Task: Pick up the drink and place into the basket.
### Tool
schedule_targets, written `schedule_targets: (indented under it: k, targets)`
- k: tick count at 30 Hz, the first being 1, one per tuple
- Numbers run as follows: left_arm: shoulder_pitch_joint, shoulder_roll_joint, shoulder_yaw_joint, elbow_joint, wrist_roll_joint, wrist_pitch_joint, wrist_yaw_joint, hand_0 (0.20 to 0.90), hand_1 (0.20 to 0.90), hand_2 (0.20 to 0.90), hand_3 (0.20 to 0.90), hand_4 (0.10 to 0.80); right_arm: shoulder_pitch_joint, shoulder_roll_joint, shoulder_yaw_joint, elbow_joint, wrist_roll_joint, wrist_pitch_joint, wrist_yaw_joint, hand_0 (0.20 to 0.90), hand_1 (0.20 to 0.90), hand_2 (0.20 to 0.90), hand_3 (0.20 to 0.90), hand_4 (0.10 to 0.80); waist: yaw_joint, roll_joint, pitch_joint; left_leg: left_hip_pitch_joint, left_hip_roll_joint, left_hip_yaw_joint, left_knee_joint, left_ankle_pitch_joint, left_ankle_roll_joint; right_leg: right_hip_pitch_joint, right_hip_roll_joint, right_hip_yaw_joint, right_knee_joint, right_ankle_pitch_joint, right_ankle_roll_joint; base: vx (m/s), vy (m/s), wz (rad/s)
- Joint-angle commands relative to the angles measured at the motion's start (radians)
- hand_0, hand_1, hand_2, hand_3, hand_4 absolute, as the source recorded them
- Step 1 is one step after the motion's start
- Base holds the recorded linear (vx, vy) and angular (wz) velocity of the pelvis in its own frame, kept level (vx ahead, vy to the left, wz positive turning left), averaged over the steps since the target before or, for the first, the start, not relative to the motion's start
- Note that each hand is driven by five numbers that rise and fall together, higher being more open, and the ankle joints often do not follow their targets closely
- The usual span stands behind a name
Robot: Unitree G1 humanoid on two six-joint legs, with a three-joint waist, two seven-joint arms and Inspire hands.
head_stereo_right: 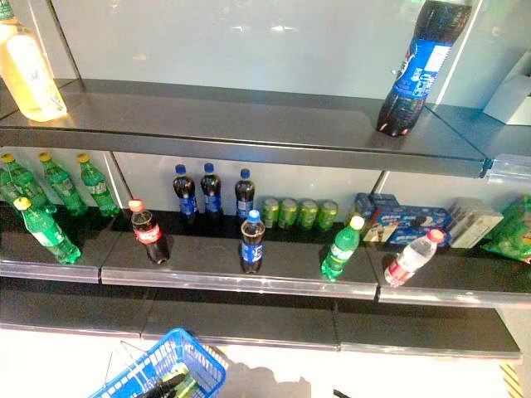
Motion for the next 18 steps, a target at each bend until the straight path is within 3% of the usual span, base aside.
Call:
schedule_targets:
  k: [1, 18]
  targets:
    - [-0.118, -0.048, 0.009, -0.057, -0.023, -0.046, -0.160, 0.300, 0.300, 0.300, 0.200, 0.100, -0.086, -0.049, 0.006, 0.037, 0.007, -0.028, 0.013, 0.900, 0.900, 0.900, 0.900, 0.800, -0.002, 0.025, 0.016, -0.026, -0.037, 0.023, -0.001, 0.014, 0.049, 0.071, 0.002, -0.054, 0.080, -0.083, 0.002, 0.000, 0.000, 0.00]
    - [-0.114, -0.047, 0.006, -0.060, -0.037, -0.052, -0.172, 0.300, 0.300, 0.300, 0.200, 0.100, -0.086, -0.049, 0.004, 0.041, 0.014, -0.034, 0.013, 0.900, 0.900, 0.900, 0.900, 0.800, -0.001, 0.024, 0.013, -0.029, -0.037, 0.023, -0.001, 0.013, 0.049, 0.069, 0.006, -0.051, 0.075, -0.080, 0.002, 0.000, 0.000, 0.00]
